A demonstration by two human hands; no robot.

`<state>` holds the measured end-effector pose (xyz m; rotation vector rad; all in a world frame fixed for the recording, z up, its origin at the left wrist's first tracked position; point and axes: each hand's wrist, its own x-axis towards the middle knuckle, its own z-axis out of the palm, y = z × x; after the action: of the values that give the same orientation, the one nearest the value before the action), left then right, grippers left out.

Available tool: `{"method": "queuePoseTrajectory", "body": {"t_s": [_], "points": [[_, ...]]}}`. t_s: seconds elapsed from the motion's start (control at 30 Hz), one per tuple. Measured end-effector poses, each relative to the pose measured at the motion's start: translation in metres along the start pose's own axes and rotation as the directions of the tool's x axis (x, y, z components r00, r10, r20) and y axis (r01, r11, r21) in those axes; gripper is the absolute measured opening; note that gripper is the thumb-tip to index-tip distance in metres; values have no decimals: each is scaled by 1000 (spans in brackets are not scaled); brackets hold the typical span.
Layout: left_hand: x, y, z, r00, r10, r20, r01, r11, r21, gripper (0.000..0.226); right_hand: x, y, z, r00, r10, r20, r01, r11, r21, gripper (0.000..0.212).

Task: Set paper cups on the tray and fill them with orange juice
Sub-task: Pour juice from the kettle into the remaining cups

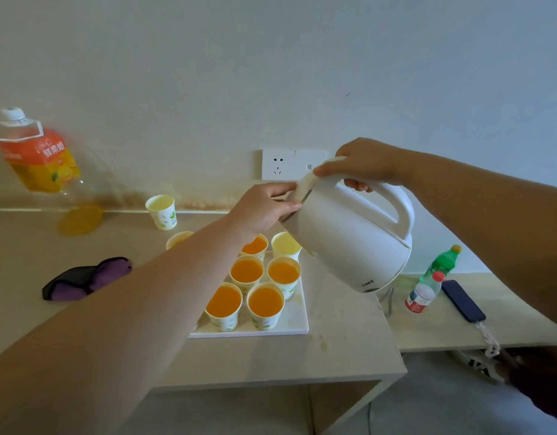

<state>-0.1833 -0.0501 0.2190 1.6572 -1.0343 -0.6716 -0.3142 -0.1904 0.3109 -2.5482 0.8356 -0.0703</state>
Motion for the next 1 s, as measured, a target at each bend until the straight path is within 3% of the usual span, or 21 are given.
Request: {"method": "queuePoseTrajectory", "body": {"t_s": [0.53, 1.0], "points": [[18, -24, 32, 963, -237, -126, 181, 921, -346, 44, 42, 8, 2, 989, -72, 131, 95, 979, -179, 48], [21, -31, 39, 946, -301, -122, 221, 872, -437, 45, 55, 6, 9, 986, -26, 166, 68, 965, -255, 48]]}}
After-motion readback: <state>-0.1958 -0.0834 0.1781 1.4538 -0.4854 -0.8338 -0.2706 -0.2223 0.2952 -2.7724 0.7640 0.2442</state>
